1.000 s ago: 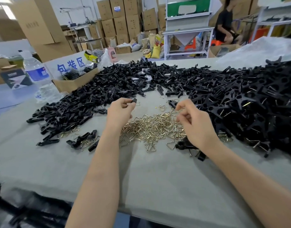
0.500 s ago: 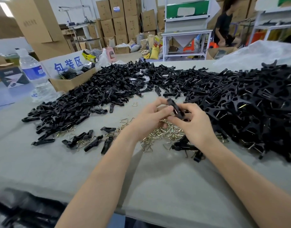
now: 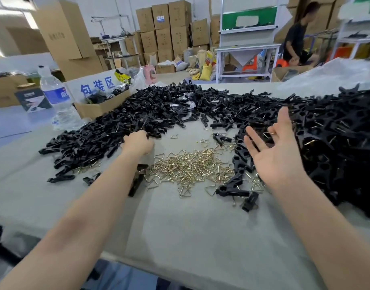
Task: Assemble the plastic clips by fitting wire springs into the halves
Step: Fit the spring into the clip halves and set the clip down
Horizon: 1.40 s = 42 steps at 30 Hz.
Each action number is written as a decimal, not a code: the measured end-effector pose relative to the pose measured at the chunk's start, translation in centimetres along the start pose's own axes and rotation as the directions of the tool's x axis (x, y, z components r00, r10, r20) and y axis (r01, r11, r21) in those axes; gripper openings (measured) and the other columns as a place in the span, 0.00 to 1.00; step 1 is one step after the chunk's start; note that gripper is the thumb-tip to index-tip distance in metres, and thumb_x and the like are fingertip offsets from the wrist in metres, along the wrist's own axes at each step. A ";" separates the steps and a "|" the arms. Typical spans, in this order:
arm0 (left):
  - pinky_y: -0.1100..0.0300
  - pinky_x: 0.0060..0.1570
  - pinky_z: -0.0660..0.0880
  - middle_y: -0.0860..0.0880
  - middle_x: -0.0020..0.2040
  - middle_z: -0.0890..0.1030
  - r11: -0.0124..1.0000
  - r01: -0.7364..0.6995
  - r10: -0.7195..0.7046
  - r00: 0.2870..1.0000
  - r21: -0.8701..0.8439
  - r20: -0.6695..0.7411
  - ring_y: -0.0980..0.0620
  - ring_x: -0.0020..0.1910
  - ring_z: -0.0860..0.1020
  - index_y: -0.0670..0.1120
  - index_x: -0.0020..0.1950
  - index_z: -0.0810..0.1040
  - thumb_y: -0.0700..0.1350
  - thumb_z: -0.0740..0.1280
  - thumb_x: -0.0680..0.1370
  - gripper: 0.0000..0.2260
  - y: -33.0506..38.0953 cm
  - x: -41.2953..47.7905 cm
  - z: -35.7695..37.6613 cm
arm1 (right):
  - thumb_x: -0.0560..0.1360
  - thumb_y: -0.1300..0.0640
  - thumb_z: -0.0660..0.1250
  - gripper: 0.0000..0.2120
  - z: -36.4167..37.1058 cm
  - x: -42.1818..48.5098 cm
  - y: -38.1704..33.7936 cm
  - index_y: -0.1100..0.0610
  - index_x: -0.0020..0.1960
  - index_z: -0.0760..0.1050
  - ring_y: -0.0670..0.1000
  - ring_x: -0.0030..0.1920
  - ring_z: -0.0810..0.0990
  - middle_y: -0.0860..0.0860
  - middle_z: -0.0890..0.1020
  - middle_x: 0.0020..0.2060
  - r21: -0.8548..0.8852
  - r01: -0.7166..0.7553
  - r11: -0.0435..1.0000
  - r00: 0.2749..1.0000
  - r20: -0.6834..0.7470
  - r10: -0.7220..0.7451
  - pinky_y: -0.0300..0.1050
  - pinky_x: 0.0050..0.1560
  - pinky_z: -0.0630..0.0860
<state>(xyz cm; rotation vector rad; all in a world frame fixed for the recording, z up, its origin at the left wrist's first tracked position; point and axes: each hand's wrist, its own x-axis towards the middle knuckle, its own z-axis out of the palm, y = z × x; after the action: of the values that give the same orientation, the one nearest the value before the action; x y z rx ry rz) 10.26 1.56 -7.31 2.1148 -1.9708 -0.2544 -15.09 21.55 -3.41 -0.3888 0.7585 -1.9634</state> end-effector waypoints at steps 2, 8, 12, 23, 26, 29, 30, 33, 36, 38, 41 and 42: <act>0.49 0.59 0.71 0.39 0.59 0.79 0.995 -0.087 0.092 0.990 0.049 -0.106 0.38 0.61 0.73 0.40 0.63 0.76 0.45 0.63 0.79 0.14 0.5 -0.2 0.1 | 0.69 0.43 0.71 0.31 -0.6 0.5 -0.1 0.53 0.68 0.68 0.50 0.49 0.84 0.45 0.73 0.58 -0.071 0.018 0.997 1.000 -0.021 -0.019 0.44 0.48 0.81; 0.52 0.55 0.74 0.40 0.58 0.80 0.970 -0.209 0.188 0.969 -0.127 -0.160 0.42 0.55 0.77 0.40 0.59 0.79 0.35 0.61 0.80 0.11 1.6 -2.0 -0.3 | 0.77 0.62 0.65 0.05 -1.3 1.0 1.0 0.62 0.44 0.78 0.49 0.38 0.83 0.51 0.82 0.35 -0.261 -0.004 0.965 1.000 -0.010 0.001 0.39 0.43 0.79; 0.66 0.23 0.68 0.45 0.50 0.79 0.873 -0.200 0.169 0.980 -0.445 -0.109 0.53 0.31 0.71 0.45 0.64 0.73 0.41 0.57 0.83 0.11 4.5 -5.0 -0.9 | 0.77 0.64 0.65 0.05 -1.5 0.9 2.4 0.59 0.45 0.79 0.47 0.36 0.82 0.47 0.82 0.29 -0.572 0.089 0.816 0.994 0.102 -0.037 0.39 0.44 0.80; 0.57 0.41 0.74 0.56 0.51 0.81 0.473 -0.543 0.605 0.773 -0.694 -0.192 0.45 0.43 0.77 0.56 0.75 0.57 0.40 0.58 0.83 0.23 12.0 -13.8 0.6 | 0.74 0.51 0.70 0.07 -1.4 -0.2 3.3 0.49 0.38 0.81 0.48 0.40 0.81 0.50 0.84 0.36 -0.696 0.214 0.685 0.976 0.184 -0.118 0.52 0.49 0.78; 0.55 0.39 0.74 0.57 0.52 0.81 0.370 -0.524 0.555 0.787 -0.767 -0.269 0.49 0.37 0.74 0.59 0.76 0.56 0.38 0.56 0.82 0.26 11.6 -13.3 1.2 | 0.73 0.58 0.71 0.07 -2.0 0.5 3.1 0.54 0.51 0.81 0.48 0.47 0.80 0.49 0.83 0.45 -0.797 0.233 0.558 0.970 0.145 -0.197 0.41 0.52 0.76; 0.64 0.38 0.71 0.54 0.52 0.82 0.283 -0.425 0.414 0.863 -0.860 -0.290 0.56 0.37 0.73 0.56 0.75 0.59 0.37 0.56 0.82 0.24 10.9 -12.4 1.4 | 0.74 0.53 0.71 0.24 -2.2 0.4 2.9 0.57 0.68 0.72 0.45 0.57 0.72 0.48 0.72 0.57 -0.922 0.323 0.212 0.893 0.223 -0.391 0.29 0.55 0.62; 0.64 0.39 0.70 0.52 0.52 0.82 0.245 -0.370 0.382 0.887 -0.896 -0.261 0.56 0.38 0.73 0.56 0.75 0.59 0.37 0.56 0.82 0.23 10.8 -12.2 1.4 | 0.74 0.53 0.70 0.24 -2.1 0.2 2.9 0.57 0.68 0.71 0.43 0.56 0.71 0.46 0.70 0.56 -0.898 0.401 0.180 0.849 0.290 -0.441 0.25 0.53 0.60; 0.65 0.38 0.70 0.49 0.51 0.83 0.121 -0.207 0.350 0.924 -0.971 -0.154 0.56 0.37 0.73 0.54 0.74 0.61 0.37 0.57 0.83 0.22 10.7 -12.1 1.5 | 0.74 0.53 0.70 0.18 -1.4 -0.5 3.2 0.55 0.63 0.76 0.39 0.54 0.70 0.44 0.72 0.54 -0.786 0.610 0.097 0.745 0.527 -0.409 0.21 0.55 0.61; 0.69 0.33 0.71 0.48 0.49 0.83 0.040 -0.166 0.378 0.916 -0.985 -0.138 0.59 0.34 0.75 0.52 0.74 0.62 0.36 0.57 0.83 0.21 10.9 -12.8 1.5 | 0.73 0.58 0.72 0.16 -1.2 -0.9 4.4 0.57 0.60 0.78 0.43 0.53 0.74 0.49 0.77 0.54 -0.718 0.692 0.074 0.706 0.653 -0.273 0.36 0.59 0.71; 0.69 0.31 0.71 0.49 0.47 0.83 0.021 -0.148 0.403 0.906 -0.989 -0.127 0.60 0.32 0.76 0.52 0.73 0.64 0.36 0.57 0.83 0.20 11.2 -13.3 1.5 | 0.73 0.61 0.71 0.14 -1.1 -0.9 4.8 0.58 0.59 0.79 0.48 0.50 0.78 0.51 0.79 0.52 -0.696 0.714 0.081 0.686 0.670 -0.284 0.48 0.56 0.76; 0.67 0.30 0.68 0.48 0.44 0.83 -0.019 -0.084 0.367 0.926 -0.996 -0.085 0.58 0.32 0.74 0.51 0.68 0.68 0.40 0.57 0.83 0.14 11.5 -13.5 1.1 | 0.74 0.61 0.70 0.11 -1.4 -0.8 4.5 0.59 0.56 0.81 0.51 0.44 0.81 0.52 0.82 0.47 -0.685 0.727 0.039 0.648 0.666 -0.369 0.51 0.50 0.79; 0.67 0.29 0.67 0.47 0.43 0.83 -0.079 -0.033 0.328 0.943 -0.996 -0.057 0.56 0.32 0.72 0.49 0.66 0.70 0.41 0.57 0.83 0.12 11.5 -13.4 0.8 | 0.74 0.59 0.70 0.10 -1.6 -0.7 4.4 0.59 0.55 0.81 0.50 0.42 0.81 0.51 0.82 0.45 -0.707 0.703 0.077 0.672 0.624 -0.399 0.51 0.48 0.79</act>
<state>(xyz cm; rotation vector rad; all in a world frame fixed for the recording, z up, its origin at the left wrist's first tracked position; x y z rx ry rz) -1.98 14.19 -5.21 0.7102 -1.1833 -1.4304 -12.68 21.18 -7.47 -1.9335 1.7387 -1.7934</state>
